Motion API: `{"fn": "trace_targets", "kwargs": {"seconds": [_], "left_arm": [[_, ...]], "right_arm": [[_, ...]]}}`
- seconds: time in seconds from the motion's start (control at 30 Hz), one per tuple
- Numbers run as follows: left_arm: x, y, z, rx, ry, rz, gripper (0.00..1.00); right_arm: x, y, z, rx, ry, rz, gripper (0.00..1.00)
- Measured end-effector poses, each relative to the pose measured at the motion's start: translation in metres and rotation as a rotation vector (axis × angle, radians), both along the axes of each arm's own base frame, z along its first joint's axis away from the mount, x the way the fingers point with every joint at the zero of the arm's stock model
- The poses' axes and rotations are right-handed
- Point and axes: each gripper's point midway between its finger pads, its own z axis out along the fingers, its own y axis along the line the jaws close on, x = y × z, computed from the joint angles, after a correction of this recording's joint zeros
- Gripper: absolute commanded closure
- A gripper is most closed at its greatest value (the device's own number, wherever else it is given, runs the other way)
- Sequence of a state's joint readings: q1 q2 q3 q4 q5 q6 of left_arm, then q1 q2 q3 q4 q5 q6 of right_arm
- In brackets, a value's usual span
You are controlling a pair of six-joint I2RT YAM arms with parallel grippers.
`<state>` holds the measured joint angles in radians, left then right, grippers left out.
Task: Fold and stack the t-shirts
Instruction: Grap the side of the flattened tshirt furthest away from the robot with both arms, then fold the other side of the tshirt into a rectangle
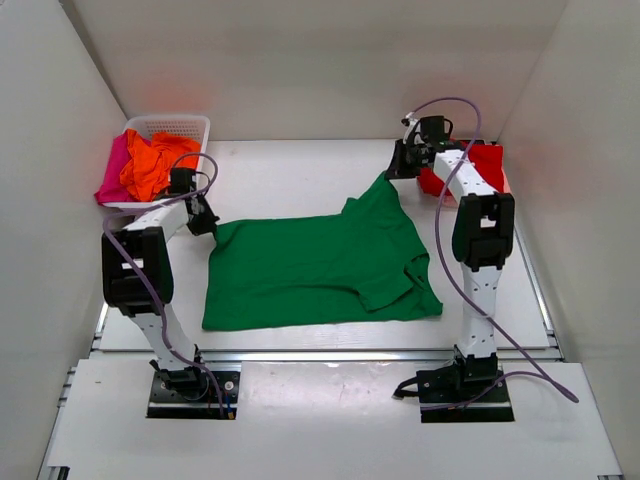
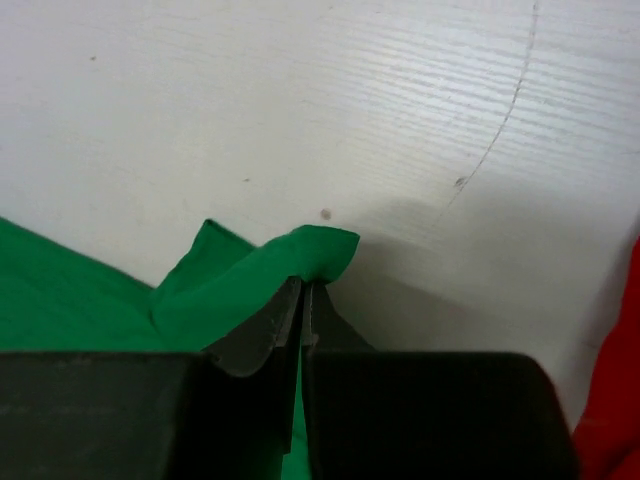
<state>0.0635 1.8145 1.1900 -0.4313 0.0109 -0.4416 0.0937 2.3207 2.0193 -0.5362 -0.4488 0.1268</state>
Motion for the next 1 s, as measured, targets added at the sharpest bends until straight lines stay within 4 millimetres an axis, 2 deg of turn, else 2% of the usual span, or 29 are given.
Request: {"fn": "trace_targets", "kwargs": {"seconds": [0.13,0.3,0.43,0.53,0.63,0.7,0.8,1.0], "left_arm": [[-0.003,0.0,0.0,-0.001,0.005,-0.002,1.0],[-0.018,-0.005,0.003,-0.019,-0.002,-0.015,1.0],[-0.032,-0.008,0.024,-0.035,-0.063,-0.021,1.0],[-0.033,-0.007,0.044,-0.033,-0.132,-0.025,1.0],[-0.036,-0.004,0.052,-0.024,-0.165,-0.029,1.0],[-0.04,-0.004,0.049,-0.019,-0.163,-0.033,1.0],[-0.053,-0.003,0.035,-0.014,-0.127,-0.042,1.0],[-0.079,-0.003,0.014,-0.003,-0.064,-0.062,1.0]], "right_arm": [[-0.025,0.002,0.016,0.007,-0.015,0.014,1.0],[-0.054,0.006,0.012,0.005,0.002,0.031,1.0],[-0.086,0.005,0.012,0.011,0.016,0.035,1.0],[-0.114,0.004,0.024,0.019,-0.003,0.037,1.0],[-0.136,0.002,0.042,0.029,-0.049,0.038,1.0],[-0.148,0.0,0.053,0.037,-0.081,0.036,1.0],[-0.168,-0.004,0.063,0.049,-0.109,0.03,1.0],[-0.204,-0.015,0.057,0.065,-0.104,0.0,1.0]]}}
